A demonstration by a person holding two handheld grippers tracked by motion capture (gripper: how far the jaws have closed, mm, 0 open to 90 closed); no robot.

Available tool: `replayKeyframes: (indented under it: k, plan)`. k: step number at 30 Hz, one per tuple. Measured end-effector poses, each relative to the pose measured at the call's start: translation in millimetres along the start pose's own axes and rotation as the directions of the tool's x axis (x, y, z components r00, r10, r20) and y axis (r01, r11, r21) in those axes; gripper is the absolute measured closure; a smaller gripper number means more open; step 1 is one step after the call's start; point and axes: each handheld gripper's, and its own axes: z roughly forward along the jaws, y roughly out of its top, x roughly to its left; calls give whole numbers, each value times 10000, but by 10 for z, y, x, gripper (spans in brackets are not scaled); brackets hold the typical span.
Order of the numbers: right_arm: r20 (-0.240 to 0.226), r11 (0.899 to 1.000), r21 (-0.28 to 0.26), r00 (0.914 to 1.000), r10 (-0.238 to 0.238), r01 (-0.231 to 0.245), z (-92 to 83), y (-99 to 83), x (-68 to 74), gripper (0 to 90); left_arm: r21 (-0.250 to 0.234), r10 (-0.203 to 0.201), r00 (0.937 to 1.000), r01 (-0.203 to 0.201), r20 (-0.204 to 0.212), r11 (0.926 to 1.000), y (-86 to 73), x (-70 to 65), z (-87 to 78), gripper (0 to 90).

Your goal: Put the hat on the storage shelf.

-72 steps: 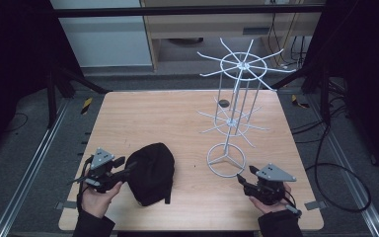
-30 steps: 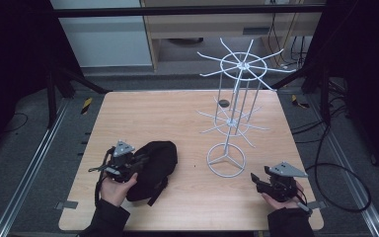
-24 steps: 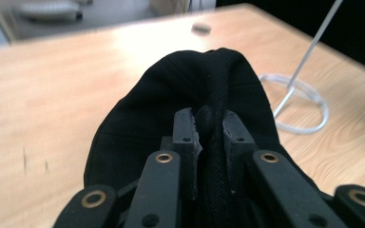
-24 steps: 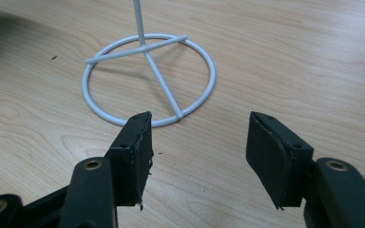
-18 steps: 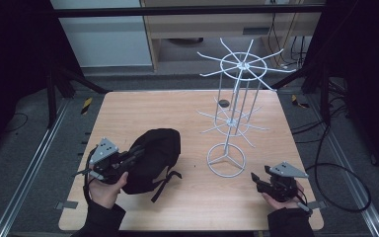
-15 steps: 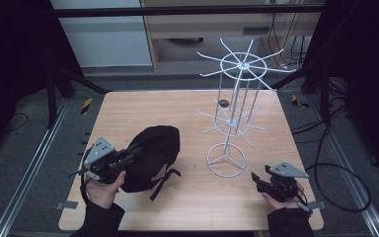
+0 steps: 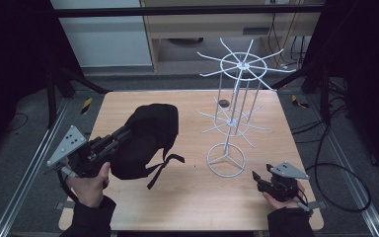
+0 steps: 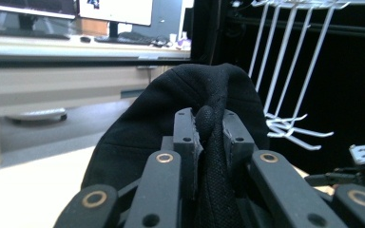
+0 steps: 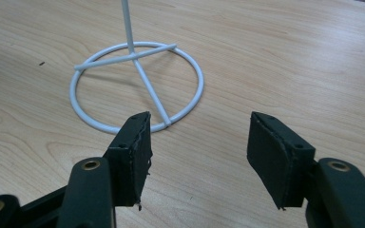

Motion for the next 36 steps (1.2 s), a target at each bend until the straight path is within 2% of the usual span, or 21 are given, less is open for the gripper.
replayKeyframes:
  k: [10,18,25,30,36]
  plan:
    - [3,10000,-31,10000,-45,45,5,-5,-5,408,-887,161,9989,-122,434,9960,397,-153,-6,790]
    - [13,10000,-25,10000,-34,34,5,-8,-7,405,-1808,256,9975,-132,663,9834,687,-280,46,790]
    - [44,10000,-44,10000,-87,88,11,-9,-10,403,-2440,273,9958,-51,873,9698,864,-385,84,790]
    - [28,10000,-32,10000,-93,93,15,-12,-13,401,-2576,415,9937,-134,1042,9662,938,-474,154,790]
    - [-25,10000,-8,10000,-40,40,18,-12,-11,401,-2327,586,9900,-274,1283,9722,953,-573,339,790]
